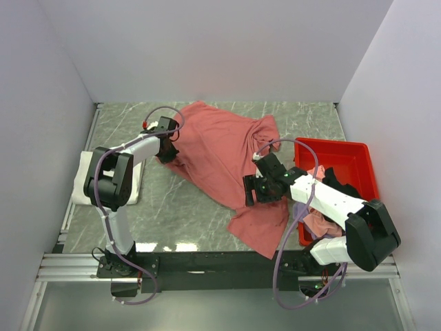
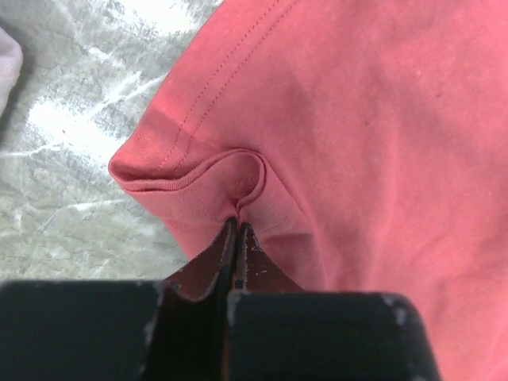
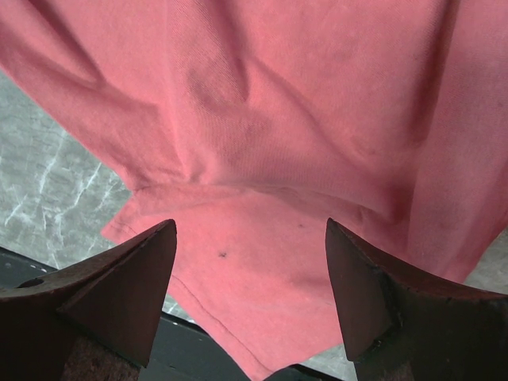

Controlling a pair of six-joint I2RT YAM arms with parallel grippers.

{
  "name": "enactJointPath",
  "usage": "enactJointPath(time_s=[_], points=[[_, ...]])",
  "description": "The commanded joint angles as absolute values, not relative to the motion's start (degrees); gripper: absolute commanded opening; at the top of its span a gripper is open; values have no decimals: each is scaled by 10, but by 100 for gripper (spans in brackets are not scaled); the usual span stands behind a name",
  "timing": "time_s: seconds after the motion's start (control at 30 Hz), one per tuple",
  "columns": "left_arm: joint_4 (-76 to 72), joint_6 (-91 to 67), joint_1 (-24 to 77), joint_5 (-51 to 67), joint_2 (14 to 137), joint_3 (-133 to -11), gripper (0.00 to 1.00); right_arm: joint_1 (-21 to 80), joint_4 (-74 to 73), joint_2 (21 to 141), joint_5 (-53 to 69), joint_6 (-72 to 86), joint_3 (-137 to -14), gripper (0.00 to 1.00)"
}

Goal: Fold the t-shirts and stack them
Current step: Flatten the tshirt out

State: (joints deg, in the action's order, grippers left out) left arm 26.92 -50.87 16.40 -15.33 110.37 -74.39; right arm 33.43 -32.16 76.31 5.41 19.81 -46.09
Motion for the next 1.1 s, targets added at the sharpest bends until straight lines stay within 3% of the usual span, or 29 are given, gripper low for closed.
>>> enactJointPath(time_s=[0.0,0.73,0.9,1.07], points=[[269,-508,162,-158,1081,-767,1,330,-311,768,46,196,-459,82],[388,-549,162,-155,805,-496,1,331,-305,790,65,221,-425,81],[421,-569,162,-166,780,-450,12,330,-310,795,57,228,-421,81],[445,-600,162,-157,750,-418,8,330,-315,804,54,238,-417,81]])
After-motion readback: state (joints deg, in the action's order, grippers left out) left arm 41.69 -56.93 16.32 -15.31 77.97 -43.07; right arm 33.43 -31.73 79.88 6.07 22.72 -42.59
